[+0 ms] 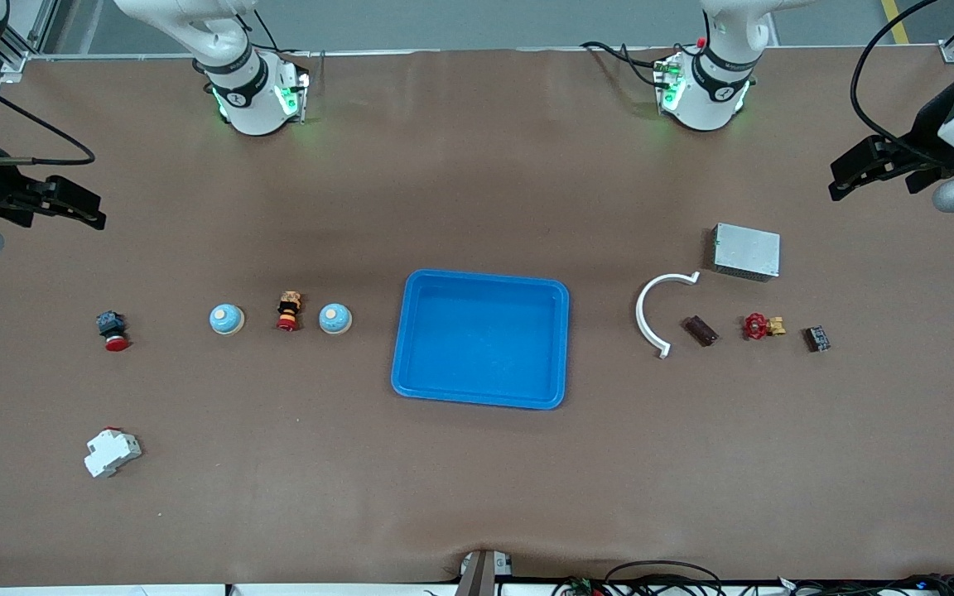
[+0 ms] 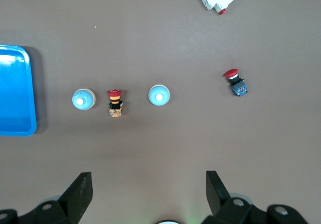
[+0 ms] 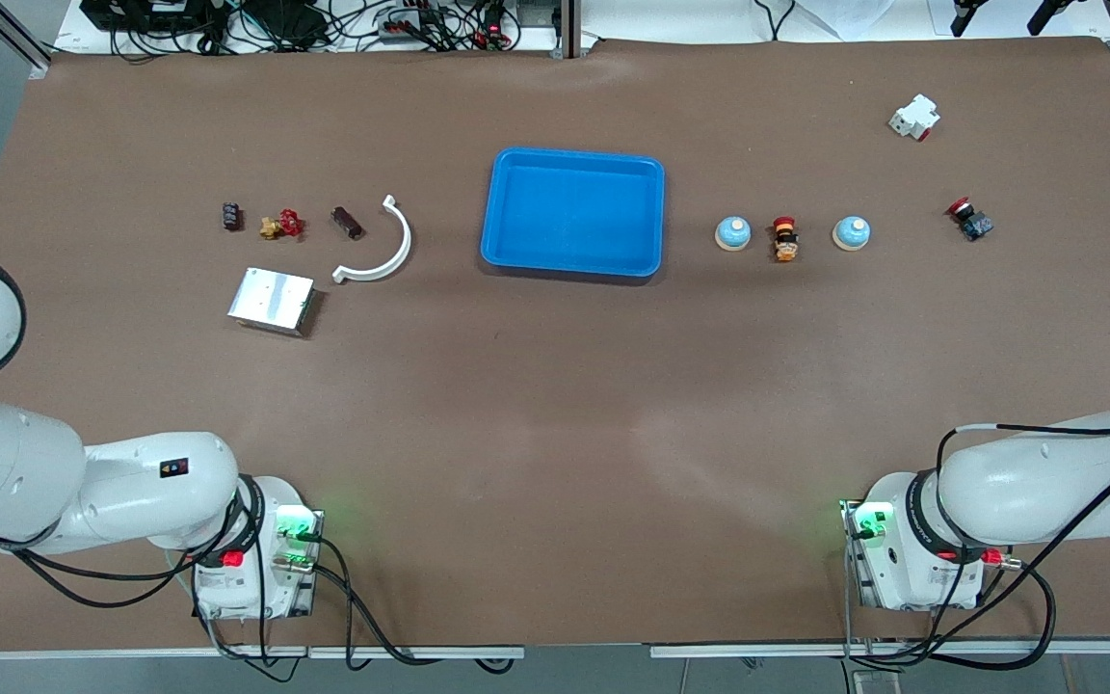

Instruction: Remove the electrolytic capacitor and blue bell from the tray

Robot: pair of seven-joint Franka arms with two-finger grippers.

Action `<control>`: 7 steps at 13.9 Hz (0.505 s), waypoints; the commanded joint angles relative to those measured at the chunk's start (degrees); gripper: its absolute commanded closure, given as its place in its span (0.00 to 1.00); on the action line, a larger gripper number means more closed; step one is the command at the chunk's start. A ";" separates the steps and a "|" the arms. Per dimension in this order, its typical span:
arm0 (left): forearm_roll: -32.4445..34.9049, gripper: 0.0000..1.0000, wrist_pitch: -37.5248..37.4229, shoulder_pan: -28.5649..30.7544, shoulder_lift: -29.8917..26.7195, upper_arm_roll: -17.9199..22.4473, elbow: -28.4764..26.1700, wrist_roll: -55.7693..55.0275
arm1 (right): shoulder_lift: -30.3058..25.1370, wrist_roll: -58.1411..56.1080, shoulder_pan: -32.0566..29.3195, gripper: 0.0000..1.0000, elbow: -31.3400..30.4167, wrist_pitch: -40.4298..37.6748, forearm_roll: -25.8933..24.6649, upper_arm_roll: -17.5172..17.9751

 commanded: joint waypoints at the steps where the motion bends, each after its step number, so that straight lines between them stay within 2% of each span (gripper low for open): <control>1: 0.99 0.00 -0.41 0.33 -1.02 -0.30 -0.27 -0.13 | -0.47 0.23 0.02 0.00 0.36 -0.23 -1.04 -0.54; 4: 0.81 0.00 -0.41 -0.36 -1.19 0.83 -0.36 0.92 | -0.29 0.31 -0.07 0.00 1.06 0.04 -0.34 -0.54; 5: 0.81 0.00 -0.41 -3.59 -1.28 4.32 -0.62 0.92 | -0.29 0.31 -0.07 0.00 1.06 0.12 -0.25 -0.54; 6: 0.98 0.00 -0.49 -9.02 -1.37 9.49 -0.97 0.83 | -0.21 0.31 0.02 0.00 1.06 0.04 -0.25 -0.54; 7: 0.99 0.00 -0.49 -10.64 -1.28 11.71 -0.97 0.92 | -0.21 0.31 -0.06 0.00 1.06 0.04 -0.16 -0.54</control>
